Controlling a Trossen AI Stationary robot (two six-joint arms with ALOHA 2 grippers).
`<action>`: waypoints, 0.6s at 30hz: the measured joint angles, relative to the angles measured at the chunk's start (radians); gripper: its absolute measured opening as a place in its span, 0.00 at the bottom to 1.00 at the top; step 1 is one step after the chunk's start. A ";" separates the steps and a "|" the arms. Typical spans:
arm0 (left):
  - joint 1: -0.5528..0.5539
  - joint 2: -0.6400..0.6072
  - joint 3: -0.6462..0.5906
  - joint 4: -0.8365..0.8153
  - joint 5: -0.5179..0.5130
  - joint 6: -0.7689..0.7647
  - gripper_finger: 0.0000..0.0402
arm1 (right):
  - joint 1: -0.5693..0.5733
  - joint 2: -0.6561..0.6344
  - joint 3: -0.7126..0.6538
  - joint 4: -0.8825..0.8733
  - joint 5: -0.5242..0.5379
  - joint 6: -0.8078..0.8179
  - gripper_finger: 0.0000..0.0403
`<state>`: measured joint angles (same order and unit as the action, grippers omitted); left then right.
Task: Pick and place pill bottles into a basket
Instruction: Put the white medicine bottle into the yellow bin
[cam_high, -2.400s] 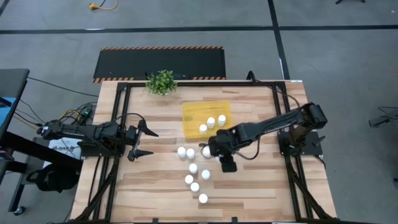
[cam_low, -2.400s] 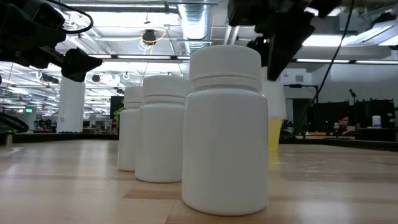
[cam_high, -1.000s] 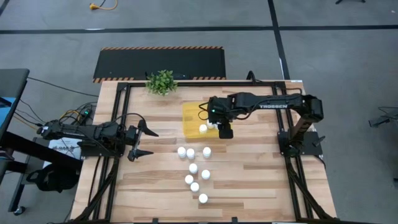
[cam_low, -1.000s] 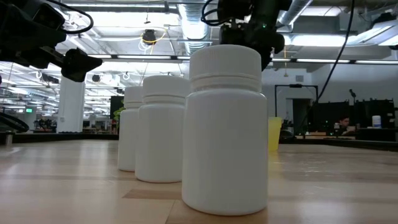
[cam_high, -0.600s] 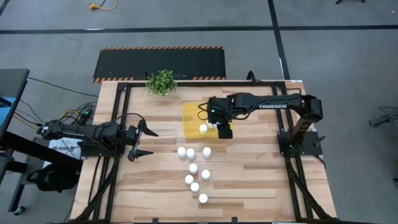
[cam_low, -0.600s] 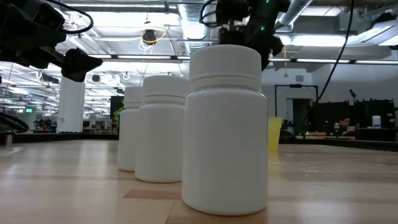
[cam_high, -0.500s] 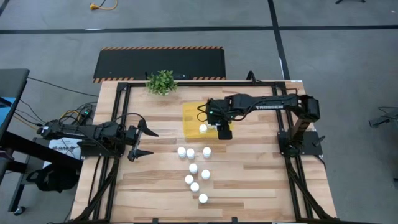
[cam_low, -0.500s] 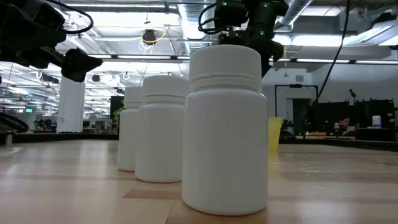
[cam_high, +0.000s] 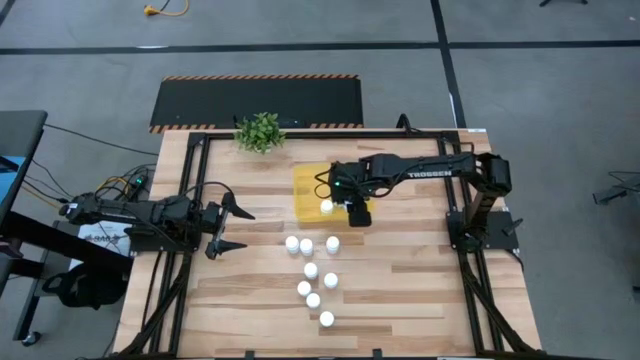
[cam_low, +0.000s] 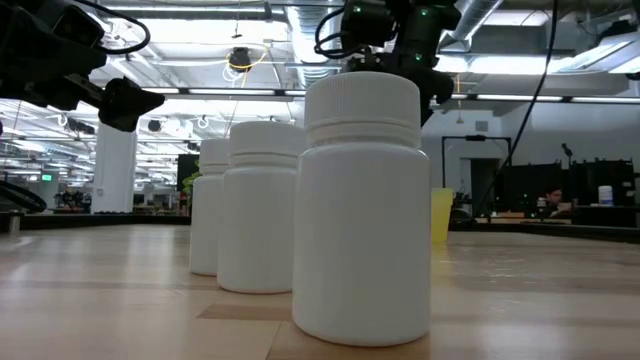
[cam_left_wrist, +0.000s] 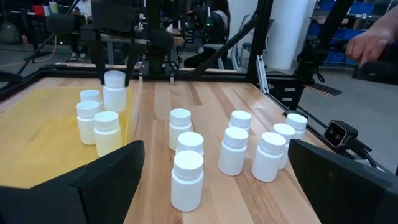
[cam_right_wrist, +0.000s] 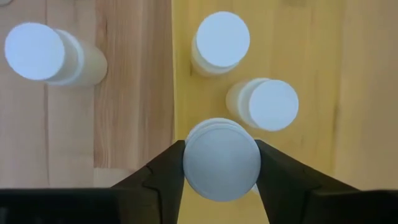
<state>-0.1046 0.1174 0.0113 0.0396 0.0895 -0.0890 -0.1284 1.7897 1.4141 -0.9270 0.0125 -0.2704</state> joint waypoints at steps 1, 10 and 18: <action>0.000 0.000 0.000 0.000 0.000 -0.004 0.96 | 0.002 0.000 -0.004 0.001 0.000 0.000 0.42; 0.000 0.000 0.000 0.000 0.000 -0.006 0.96 | 0.010 0.000 -0.041 0.011 0.000 0.007 0.40; 0.000 0.000 0.000 0.000 0.000 -0.005 0.96 | 0.011 -0.001 -0.046 0.022 0.000 0.003 0.44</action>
<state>-0.1047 0.1173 0.0112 0.0395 0.0896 -0.0944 -0.1177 1.7889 1.3678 -0.9050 0.0122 -0.2675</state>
